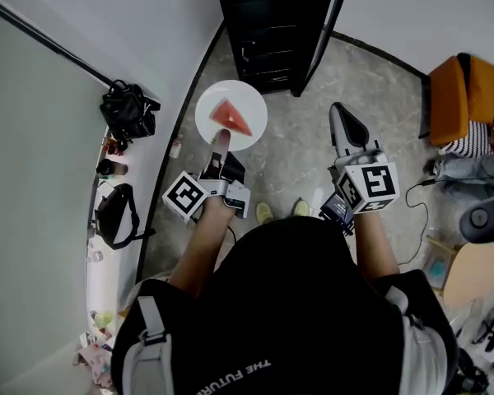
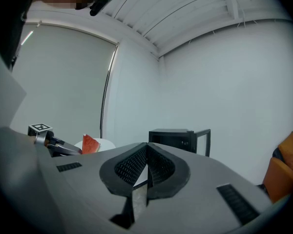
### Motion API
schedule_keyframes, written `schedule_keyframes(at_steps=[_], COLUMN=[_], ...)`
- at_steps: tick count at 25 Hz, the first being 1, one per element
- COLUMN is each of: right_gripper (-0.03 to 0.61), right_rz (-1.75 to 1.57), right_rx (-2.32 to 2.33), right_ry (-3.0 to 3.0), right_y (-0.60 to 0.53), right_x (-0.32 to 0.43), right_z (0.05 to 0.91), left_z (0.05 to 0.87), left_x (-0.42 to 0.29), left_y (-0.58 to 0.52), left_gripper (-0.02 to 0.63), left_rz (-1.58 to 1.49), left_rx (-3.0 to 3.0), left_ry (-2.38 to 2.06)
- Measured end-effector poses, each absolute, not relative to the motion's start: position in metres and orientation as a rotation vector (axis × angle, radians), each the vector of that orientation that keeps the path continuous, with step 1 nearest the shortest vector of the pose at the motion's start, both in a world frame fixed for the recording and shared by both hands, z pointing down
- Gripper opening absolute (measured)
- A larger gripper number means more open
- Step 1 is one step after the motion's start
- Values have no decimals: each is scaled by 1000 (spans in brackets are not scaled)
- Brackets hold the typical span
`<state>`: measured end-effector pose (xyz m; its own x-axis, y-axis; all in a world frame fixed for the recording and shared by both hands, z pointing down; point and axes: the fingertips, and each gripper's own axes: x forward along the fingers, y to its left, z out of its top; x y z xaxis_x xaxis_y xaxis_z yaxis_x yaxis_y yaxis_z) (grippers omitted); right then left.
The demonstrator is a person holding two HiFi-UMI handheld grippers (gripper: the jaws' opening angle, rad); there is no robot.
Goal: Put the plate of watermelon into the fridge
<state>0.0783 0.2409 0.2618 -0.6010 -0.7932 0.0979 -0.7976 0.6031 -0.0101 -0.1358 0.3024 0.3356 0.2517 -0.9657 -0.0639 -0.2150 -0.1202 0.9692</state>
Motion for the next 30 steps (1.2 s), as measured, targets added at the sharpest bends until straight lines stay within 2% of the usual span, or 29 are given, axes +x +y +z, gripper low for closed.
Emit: schedule_keyframes(at_steps=[12,26,30], right_gripper=[14,14,14], right_rz=[133,119,146], right_rx=[1431,1387,1369], right_ry=[-2726,-2771,-2780], right_y=[222,137,80], right_x=[90,108,129], right_z=[262,268,270], left_z=[344,344,341], left_x=[-135,-107,-89], left_y=[291,210,156], left_gripper=[23,23,23], left_rz=[-951,-960,-939], left_rx=[1520,1528,1531], left_ry=[-1153,-1157,-1188])
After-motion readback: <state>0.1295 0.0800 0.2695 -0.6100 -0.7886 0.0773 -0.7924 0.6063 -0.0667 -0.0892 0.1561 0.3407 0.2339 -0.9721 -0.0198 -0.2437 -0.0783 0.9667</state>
